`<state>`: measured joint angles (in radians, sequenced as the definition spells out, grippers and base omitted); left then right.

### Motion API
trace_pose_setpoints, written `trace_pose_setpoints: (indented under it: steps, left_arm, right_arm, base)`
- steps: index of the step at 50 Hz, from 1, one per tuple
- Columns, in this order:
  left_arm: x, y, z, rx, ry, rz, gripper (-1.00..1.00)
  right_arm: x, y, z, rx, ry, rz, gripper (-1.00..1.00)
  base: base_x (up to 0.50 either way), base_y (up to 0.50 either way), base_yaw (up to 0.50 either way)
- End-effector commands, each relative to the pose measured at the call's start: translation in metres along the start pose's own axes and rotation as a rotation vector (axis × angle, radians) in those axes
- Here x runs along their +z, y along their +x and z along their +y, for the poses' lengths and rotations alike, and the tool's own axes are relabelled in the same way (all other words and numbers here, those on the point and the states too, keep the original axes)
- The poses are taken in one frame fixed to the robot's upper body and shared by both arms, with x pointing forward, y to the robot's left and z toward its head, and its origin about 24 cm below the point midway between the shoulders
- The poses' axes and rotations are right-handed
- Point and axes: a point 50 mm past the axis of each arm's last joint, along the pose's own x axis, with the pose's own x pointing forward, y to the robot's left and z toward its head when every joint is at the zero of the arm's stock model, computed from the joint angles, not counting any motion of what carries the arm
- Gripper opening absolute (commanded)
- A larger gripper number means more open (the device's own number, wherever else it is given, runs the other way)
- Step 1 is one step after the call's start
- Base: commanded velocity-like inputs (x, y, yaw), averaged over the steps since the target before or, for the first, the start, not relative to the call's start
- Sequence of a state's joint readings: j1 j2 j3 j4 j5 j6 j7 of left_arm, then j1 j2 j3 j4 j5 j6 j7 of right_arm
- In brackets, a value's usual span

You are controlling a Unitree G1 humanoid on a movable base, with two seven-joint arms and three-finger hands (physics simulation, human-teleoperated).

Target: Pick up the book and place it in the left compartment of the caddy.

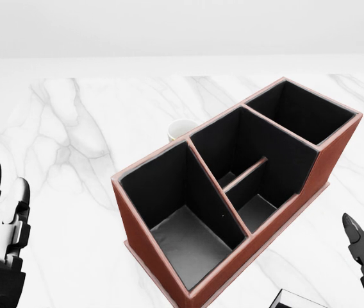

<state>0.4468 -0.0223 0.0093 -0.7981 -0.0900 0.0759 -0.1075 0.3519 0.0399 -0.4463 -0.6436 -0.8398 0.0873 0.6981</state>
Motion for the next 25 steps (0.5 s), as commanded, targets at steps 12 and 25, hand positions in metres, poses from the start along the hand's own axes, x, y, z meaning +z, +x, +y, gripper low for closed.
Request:
trace_pose_setpoints:
  steps: [12,25]
  left_arm:
    - [0.010,0.003,0.000,-0.001,0.008,-0.046,1.00]
    - [-0.001,0.000,0.001,0.001,0.005,-0.002,1.00]
  right_arm:
    - [-0.004,0.023,-0.002,0.040,-0.090,0.022,1.00]
    - [-0.007,0.033,0.008,0.106,-0.103,0.022,1.00]
  base:
    - [0.00,0.00,0.00]
    - [0.00,0.00,0.00]
